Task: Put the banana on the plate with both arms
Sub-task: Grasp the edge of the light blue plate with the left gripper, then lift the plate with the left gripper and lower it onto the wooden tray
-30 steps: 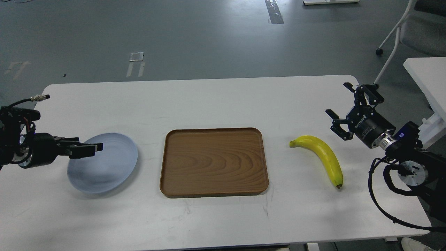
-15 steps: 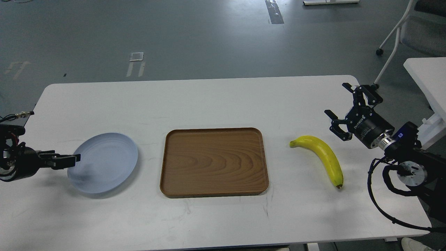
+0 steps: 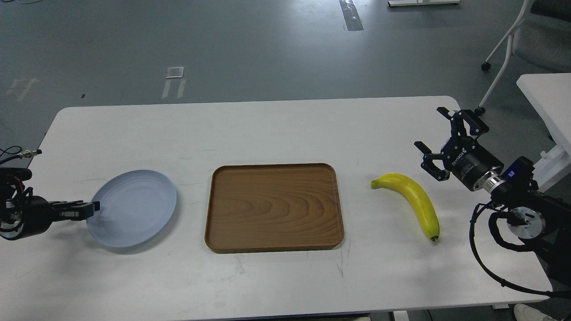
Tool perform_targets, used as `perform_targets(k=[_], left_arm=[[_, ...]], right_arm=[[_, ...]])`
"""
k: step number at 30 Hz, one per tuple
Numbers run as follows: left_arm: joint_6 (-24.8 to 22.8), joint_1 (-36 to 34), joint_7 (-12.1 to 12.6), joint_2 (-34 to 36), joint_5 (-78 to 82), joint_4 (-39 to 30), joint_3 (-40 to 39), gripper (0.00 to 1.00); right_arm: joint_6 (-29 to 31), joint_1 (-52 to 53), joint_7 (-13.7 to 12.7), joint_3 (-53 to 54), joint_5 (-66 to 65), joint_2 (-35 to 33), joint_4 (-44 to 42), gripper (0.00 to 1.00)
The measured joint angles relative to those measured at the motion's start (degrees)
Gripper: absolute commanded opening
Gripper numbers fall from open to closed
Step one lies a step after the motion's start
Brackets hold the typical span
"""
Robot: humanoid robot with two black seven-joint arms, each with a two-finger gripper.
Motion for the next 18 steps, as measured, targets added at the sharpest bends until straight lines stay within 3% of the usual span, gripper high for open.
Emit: perform_targets(k=[12, 18], left_arm=[[-0.1, -0.5, 0.0, 0.0, -0.4, -0.8, 0.0, 0.0], [-0.7, -4.7, 0.0, 0.9, -0.9, -5.5, -0.1, 0.0]], right_arm=[[0.0, 0.1, 0.0, -0.1, 0.0, 0.1, -0.1, 0.99], [0.0, 0.2, 0.0, -0.1, 0.0, -0.1, -0.1, 0.99]])
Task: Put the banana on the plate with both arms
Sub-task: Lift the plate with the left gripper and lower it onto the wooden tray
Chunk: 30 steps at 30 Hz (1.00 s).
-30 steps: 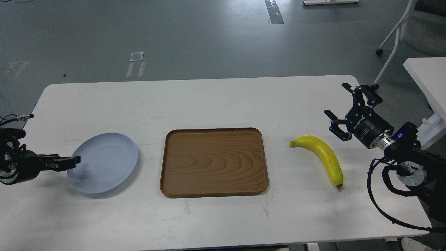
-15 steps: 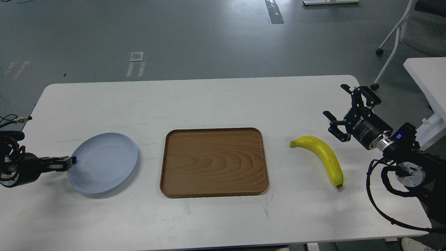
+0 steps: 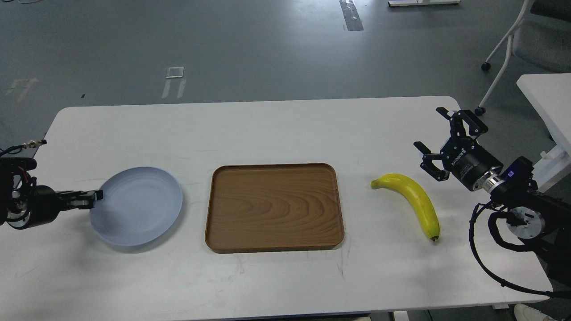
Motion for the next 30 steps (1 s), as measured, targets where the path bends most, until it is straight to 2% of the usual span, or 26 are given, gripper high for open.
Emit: perform_targets(k=[8, 14, 18, 22, 30], left_arm=[[-5.3, -9.5, 0.0, -0.1, -0.7, -9.2, 0.0, 0.0], [-6.0, -13.9, 0.0, -9.0, 0.9, -10.9, 4.1, 0.0], [-6.0, -16.9, 0.0, -15.4, 2.3, -8.9, 7.8, 0.0], [-6.1, -18.7, 0.0, -23.4, 2.4, -3.8, 9.0, 0.0], [-6.2, -20.5, 0.0, -33.9, 2.5, 7.4, 12.6, 0.0]], right_arm=[[0.0, 0.1, 0.0, 0.0, 0.0, 0.0, 0.0, 0.99], [0.0, -0.1, 0.0, 0.0, -0.2, -0.1, -0.1, 0.99], [0.0, -0.2, 0.0, 0.0, -0.2, -0.4, -0.1, 0.99], [0.0, -0.5, 0.0, 0.0, -0.2, -0.7, -0.1, 0.99], [0.0, -0.7, 0.0, 0.0, -0.2, -0.8, -0.1, 0.99]])
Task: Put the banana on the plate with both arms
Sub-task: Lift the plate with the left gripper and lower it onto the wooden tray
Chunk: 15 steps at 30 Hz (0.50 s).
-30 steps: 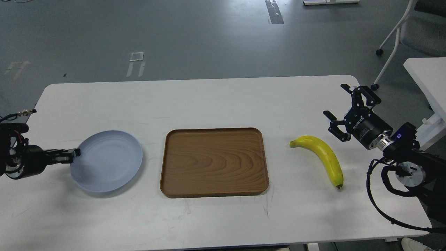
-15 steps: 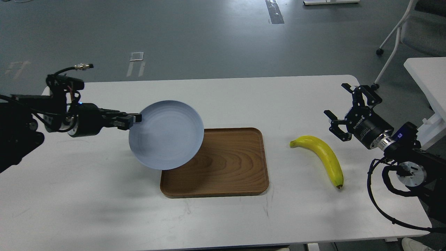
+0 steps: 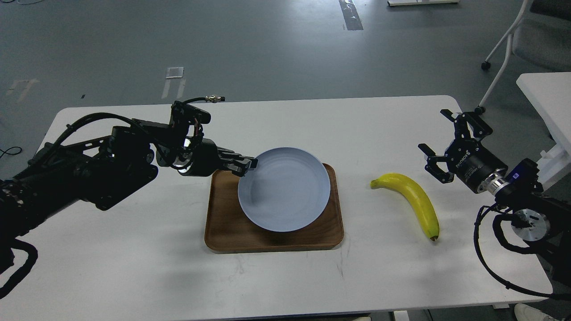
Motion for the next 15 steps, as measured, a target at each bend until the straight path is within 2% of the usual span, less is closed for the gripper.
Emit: perform_targets(k=[5, 11, 13, 14, 15], left_arm=[[0.2, -0.4, 0.0, -3.2, -0.2, 4.1, 2.4, 0.0], [0.3, 0.2, 0.0, -4.4, -0.2, 5.6, 2.7, 0.0], [0.3, 0.2, 0.0, -4.5, -0.2, 5.8, 3.0, 0.34], [0.3, 0.2, 0.0, -4.5, -0.3, 5.8, 3.2, 0.62], [0.3, 0.2, 0.0, -4.5, -0.4, 5.9, 3.3, 0.74]], right_arm=[[0.0, 0.0, 0.0, 0.0, 0.0, -0.5, 0.0, 0.99], [0.0, 0.1, 0.0, 0.0, 0.0, -0.6, 0.0, 0.99], [0.0, 0.1, 0.0, 0.0, 0.0, -0.6, 0.0, 0.99], [0.0, 0.1, 0.0, 0.0, 0.0, -0.6, 0.0, 0.99], [0.0, 0.1, 0.0, 0.0, 0.0, -0.6, 0.0, 0.99]])
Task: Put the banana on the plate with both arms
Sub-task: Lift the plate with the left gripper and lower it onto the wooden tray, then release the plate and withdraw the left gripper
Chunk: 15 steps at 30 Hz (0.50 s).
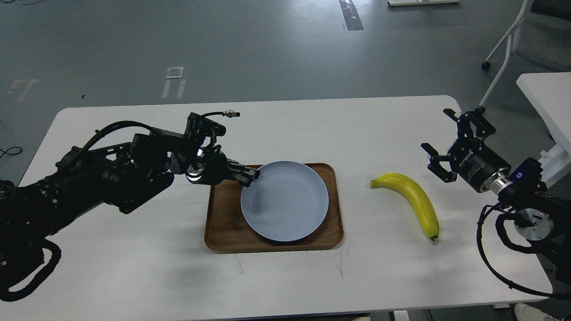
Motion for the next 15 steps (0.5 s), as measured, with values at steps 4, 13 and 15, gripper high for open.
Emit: perform_targets(k=[4, 13, 15], left_arm=[[0.0, -0.1, 0.0, 0.0, -0.5, -0.3, 0.0, 0.96], [-0.6, -4.4, 0.0, 8.1, -25.1, -5.7, -1.9, 0.97], [-1.1, -5.0, 0.0, 11.7, -37.8, -8.7, -2.9, 0.98]], right_arm=[[0.0, 0.1, 0.0, 0.0, 0.0, 0.0, 0.1, 0.99], [0.0, 0.1, 0.0, -0.3, -0.1, -3.2, 2.4, 0.99], [0.0, 0.1, 0.0, -0.6, -0.1, -3.9, 3.4, 0.99]])
